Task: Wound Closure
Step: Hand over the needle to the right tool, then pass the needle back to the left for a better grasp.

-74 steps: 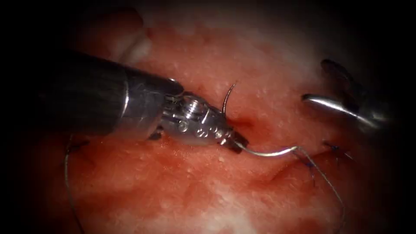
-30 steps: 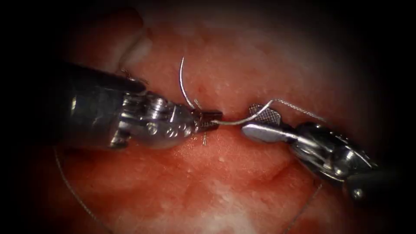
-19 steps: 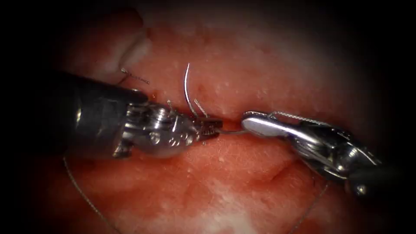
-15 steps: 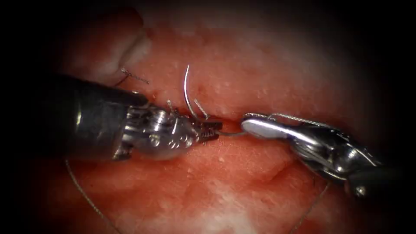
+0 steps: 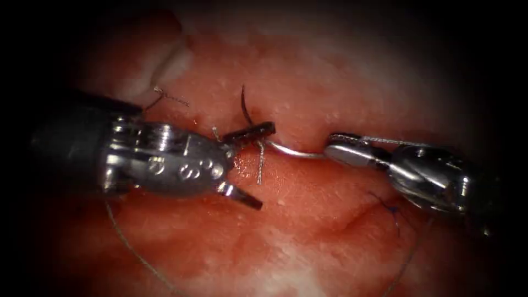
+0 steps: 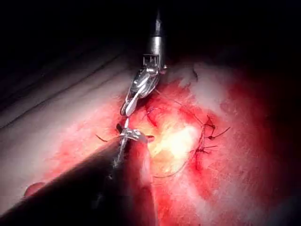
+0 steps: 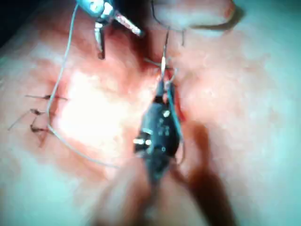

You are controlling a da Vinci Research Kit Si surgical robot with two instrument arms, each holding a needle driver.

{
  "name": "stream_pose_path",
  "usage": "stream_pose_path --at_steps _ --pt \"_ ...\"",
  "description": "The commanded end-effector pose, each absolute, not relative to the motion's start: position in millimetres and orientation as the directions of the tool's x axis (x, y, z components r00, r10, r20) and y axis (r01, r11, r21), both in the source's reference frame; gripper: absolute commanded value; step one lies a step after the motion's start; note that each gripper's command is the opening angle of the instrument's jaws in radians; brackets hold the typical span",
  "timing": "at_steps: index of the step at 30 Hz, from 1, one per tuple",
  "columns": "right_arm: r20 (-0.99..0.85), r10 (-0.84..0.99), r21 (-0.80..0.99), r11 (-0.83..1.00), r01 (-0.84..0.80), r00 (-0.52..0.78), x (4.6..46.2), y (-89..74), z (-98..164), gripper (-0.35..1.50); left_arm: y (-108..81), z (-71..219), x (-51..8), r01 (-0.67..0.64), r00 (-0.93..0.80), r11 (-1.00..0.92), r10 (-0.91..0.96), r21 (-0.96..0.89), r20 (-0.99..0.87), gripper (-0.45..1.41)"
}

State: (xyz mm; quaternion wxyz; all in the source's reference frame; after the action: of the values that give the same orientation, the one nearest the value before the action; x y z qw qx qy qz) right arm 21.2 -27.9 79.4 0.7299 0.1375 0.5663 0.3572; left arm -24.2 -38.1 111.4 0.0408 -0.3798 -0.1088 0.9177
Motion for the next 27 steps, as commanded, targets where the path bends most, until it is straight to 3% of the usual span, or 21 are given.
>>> stream_pose_path --at_steps 1,10,20,27 --pt "-0.78 0.604 0.53 0.777 -0.339 0.166 21.8 -27.5 79.7 -0.35 -38.3 111.6 -24.4 -0.004 -0.708 -0.961 0.199 -0.277 -0.678 0.99" --pt "-0.892 0.161 0.126 0.986 -0.109 0.422 24.4 -27.8 77.2 -0.35 -36.0 109.3 -22.8 -0.097 -0.733 -0.868 0.393 -0.487 -0.555 1.09" --pt "-0.858 -0.245 -0.227 0.969 0.095 0.451 27.0 -28.0 74.2 -0.35 -32.6 109.7 -23.8 -0.181 -0.772 -0.816 0.464 -0.55 -0.435 1.06" --pt "-0.803 -0.406 -0.382 0.913 0.145 0.436 27.8 -27.9 71.4 -0.35 -31.9 112.7 -23.5 -0.214 -0.82 -0.806 0.455 -0.552 -0.347 0.98"
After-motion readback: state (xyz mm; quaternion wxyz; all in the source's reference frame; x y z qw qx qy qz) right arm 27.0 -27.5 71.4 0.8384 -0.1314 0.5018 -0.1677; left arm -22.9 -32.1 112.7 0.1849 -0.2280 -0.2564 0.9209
